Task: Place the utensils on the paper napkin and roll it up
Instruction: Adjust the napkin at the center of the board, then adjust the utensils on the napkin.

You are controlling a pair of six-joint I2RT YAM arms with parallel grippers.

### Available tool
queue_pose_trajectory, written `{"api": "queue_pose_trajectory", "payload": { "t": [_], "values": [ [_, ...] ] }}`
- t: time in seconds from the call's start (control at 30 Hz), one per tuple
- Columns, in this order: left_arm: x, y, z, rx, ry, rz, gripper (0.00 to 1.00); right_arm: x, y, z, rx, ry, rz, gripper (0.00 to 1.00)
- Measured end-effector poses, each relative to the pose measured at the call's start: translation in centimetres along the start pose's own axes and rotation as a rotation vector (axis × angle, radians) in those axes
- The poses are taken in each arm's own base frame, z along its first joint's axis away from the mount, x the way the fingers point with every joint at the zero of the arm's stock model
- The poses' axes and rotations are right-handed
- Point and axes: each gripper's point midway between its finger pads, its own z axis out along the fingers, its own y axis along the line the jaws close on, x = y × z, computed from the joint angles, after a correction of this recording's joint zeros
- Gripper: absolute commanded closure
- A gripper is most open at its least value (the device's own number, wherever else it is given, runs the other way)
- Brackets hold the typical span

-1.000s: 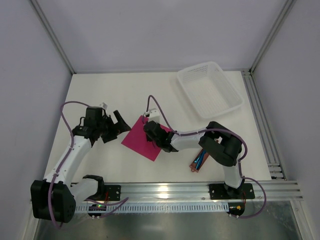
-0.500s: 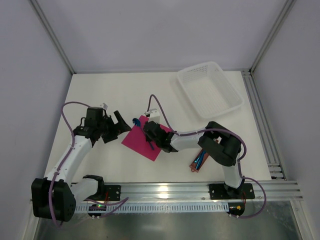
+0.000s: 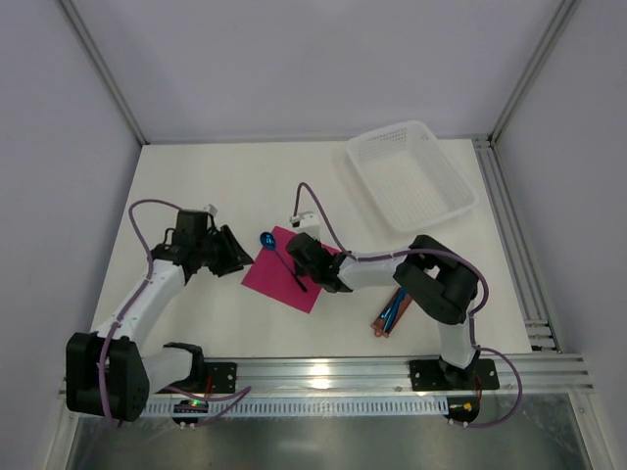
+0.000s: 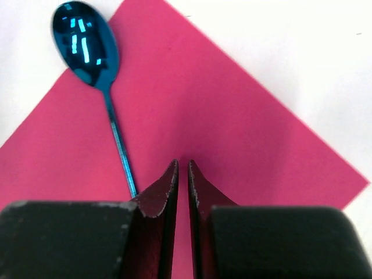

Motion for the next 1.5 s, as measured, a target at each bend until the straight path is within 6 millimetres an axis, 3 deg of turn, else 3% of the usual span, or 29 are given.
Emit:
{"api": "queue_pose_trajectory", "payload": {
  "t": [0.13,0.27,0.47,0.67,0.8,0.9,1.03,1.1,1.2,1.3,1.4,1.5],
  "values": [
    [0.6,-0.2,1.0,-0.001,0.033,0.010,0.87,-0.5,-1.7,-0.3,0.029,0.017,-0.008,0.90],
    [1.5,-0.6,2.2,-0.001,0.069,0.018,0.99,0.1,-3.0,-1.4,0.044,0.034,-0.004,0.90],
    [3.3,-0.5,3.2,-0.016,0.111,0.048,1.00,2.2,-3.0,-3.1,0.044,0.064,0.022,0.91],
    [3.6,0.5,3.6,-0.056,0.101,0.034,1.00,3.7,-1.7,-4.8,0.054,0.084,0.044,0.91],
    [3.6,1.2,3.7,-0.086,0.087,0.029,1.00,4.3,-1.9,-5.7,0.069,0.112,0.024,0.86],
    [3.4,1.7,3.9,-0.106,0.071,0.027,1.00,3.6,-1.8,-5.8,0.067,0.127,-0.016,0.82],
    [3.0,2.0,4.4,-0.124,0.054,0.018,1.00,-0.5,0.1,-5.1,0.000,0.089,-0.032,0.68],
    [3.2,2.4,4.8,-0.141,0.065,0.008,1.00,-3.1,1.2,-4.4,-0.056,0.051,-0.028,0.68],
    [3.5,3.0,5.3,-0.162,0.076,-0.001,1.00,-5.4,1.6,-3.2,-0.138,0.028,-0.024,0.67],
    [3.6,3.3,5.6,-0.174,0.076,-0.004,1.00,-5.9,0.8,-1.4,-0.211,0.050,-0.033,0.67],
    [3.6,3.6,5.8,-0.186,0.078,-0.006,1.00,-5.1,-0.2,0.2,-0.252,0.093,-0.066,0.67],
    [3.5,3.8,6.1,-0.192,0.074,-0.006,1.00,-4.0,0.0,1.3,-0.295,0.134,-0.106,0.66]
  ]
}}
